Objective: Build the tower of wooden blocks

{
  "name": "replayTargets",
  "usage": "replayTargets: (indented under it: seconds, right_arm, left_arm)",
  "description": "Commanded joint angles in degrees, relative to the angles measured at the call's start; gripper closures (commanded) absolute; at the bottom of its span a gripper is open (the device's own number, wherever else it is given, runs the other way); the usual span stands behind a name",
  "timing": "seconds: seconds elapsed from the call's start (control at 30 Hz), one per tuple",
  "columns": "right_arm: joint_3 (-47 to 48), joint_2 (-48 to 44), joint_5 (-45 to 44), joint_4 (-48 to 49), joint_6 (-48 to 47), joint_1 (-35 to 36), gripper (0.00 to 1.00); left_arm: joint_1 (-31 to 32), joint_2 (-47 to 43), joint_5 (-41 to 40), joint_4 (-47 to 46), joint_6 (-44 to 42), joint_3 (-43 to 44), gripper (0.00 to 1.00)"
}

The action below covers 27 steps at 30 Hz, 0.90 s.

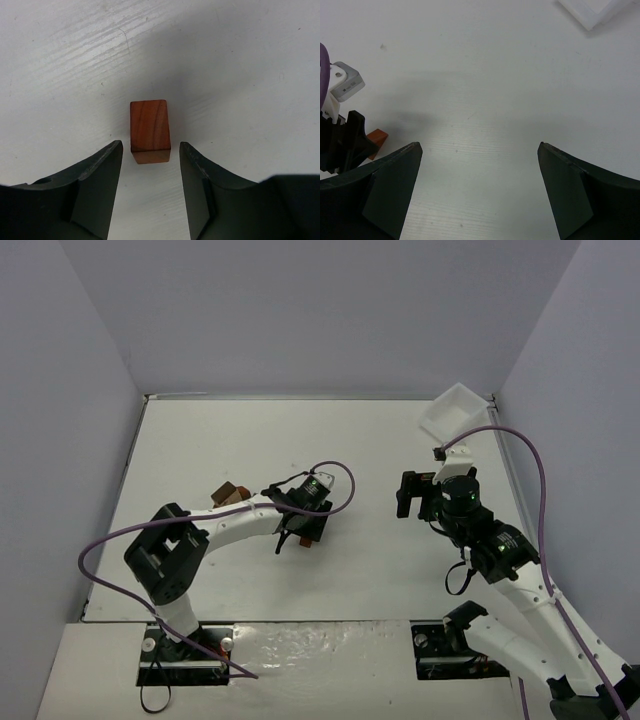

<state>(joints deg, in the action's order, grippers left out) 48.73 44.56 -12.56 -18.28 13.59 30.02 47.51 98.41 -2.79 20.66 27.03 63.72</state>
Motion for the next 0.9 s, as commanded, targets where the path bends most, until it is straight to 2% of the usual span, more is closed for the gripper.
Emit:
replayTargets:
  seconds: [0.0,0.17,0.37,0.47,0.67,0.87]
  right_arm:
    - [0.3,-0.3,0.0,2.4,-0.4,-0.3,0.02]
    - [0.2,-0.5,0.3,2.4,-0.3,-0.3,0.02]
    - [0.3,-0.5,0.3,2.4,-0.3,-0.3,0.02]
    - [0.3,-0.6,0.3,2.4,-0.3,-0.3,0.02]
    - [0.2,-0.9,0.2,2.4,-0.5,-0.3,0.02]
    - [1.0,-0.3,0.3,2.5,-1.5,-0.3,0.01]
  left_arm:
    - [-0.2,-0.3,-0.5,1.1,-0.2,2.8,0.54]
    - [-0.3,0.1,-0.4,1.5,0.0,3.4,0.55]
    - [-0.3,0.4,0.1,1.1,0.4,3.8,0.62]
    - [-0.3,0.5,0.3,1.2,0.4,4.0,0.72]
    - [-0.3,-2.0,-0.3,5.2,-2.1,6.2,0.98]
    - [-2.9,-8.6,0.8,13.4,-9.7,11.3,1.0]
